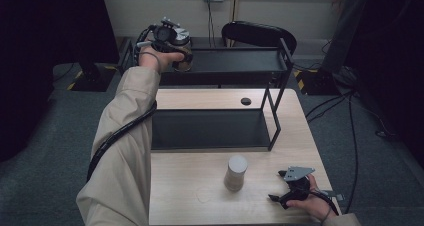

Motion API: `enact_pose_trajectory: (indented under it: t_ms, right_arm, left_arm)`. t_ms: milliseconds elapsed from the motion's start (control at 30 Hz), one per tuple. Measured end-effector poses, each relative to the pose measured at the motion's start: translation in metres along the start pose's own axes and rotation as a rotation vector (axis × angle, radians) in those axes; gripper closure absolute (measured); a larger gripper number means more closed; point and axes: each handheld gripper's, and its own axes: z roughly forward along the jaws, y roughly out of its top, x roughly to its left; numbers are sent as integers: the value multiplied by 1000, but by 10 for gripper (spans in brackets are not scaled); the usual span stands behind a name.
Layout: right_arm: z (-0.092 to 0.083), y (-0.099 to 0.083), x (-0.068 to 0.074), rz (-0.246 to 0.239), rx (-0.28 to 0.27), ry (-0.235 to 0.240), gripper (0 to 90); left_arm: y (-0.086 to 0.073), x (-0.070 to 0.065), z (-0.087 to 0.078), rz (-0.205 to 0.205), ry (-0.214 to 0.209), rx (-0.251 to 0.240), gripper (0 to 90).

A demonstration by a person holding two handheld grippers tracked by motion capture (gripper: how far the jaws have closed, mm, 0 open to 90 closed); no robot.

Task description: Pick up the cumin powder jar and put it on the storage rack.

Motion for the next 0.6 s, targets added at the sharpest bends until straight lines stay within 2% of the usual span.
enact_pose_trajectory:
  t_ms: [600]
  right_arm:
    - [0, 0, 0, 0, 0, 0, 0]
  left_arm:
    - [-4, -2, 1, -17, 7, -14, 306]
